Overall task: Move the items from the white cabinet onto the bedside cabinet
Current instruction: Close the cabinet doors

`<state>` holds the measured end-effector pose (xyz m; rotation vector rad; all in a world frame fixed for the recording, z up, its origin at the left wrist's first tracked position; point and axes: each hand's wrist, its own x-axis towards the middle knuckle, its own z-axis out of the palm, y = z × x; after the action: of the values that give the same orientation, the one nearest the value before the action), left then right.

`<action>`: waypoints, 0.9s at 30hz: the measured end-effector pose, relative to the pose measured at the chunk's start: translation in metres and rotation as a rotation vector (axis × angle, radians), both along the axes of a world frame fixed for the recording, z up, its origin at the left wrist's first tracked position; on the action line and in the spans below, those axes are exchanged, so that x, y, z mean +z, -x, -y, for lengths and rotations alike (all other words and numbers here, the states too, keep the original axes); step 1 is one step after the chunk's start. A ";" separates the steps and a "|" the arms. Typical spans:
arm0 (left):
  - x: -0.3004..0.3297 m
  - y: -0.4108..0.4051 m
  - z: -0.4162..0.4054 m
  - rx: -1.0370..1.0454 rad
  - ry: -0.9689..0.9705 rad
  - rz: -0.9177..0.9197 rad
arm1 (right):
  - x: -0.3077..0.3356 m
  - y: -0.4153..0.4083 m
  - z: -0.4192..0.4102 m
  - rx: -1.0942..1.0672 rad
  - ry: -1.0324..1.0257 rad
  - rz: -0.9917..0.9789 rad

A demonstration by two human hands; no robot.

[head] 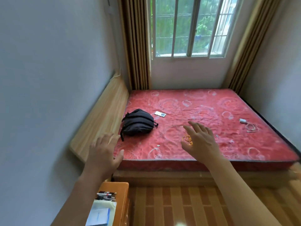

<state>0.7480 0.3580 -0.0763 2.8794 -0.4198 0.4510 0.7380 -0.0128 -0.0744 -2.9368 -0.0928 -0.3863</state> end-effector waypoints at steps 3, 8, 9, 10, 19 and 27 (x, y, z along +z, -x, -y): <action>0.009 -0.005 0.024 -0.108 0.014 0.020 | 0.009 0.039 0.023 -0.124 -0.024 0.010; 0.017 -0.002 0.086 -0.310 0.030 0.042 | 0.016 0.123 0.061 -0.332 -0.040 -0.005; 0.018 0.002 0.101 -0.352 0.029 0.045 | 0.016 0.141 0.069 -0.375 -0.038 -0.005; 0.019 0.006 0.117 -0.397 0.032 0.046 | 0.017 0.159 0.078 -0.423 -0.035 -0.006; 0.044 0.060 0.278 -0.752 0.041 0.055 | 0.029 0.314 0.171 -0.801 -0.016 0.031; 0.073 0.145 0.449 -0.984 0.050 0.113 | 0.050 0.452 0.278 -1.024 0.010 0.039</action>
<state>0.6030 -0.0913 -0.0035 2.2066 -1.6607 0.4072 0.2864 -0.2910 -0.0239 -2.7293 1.4190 -0.5471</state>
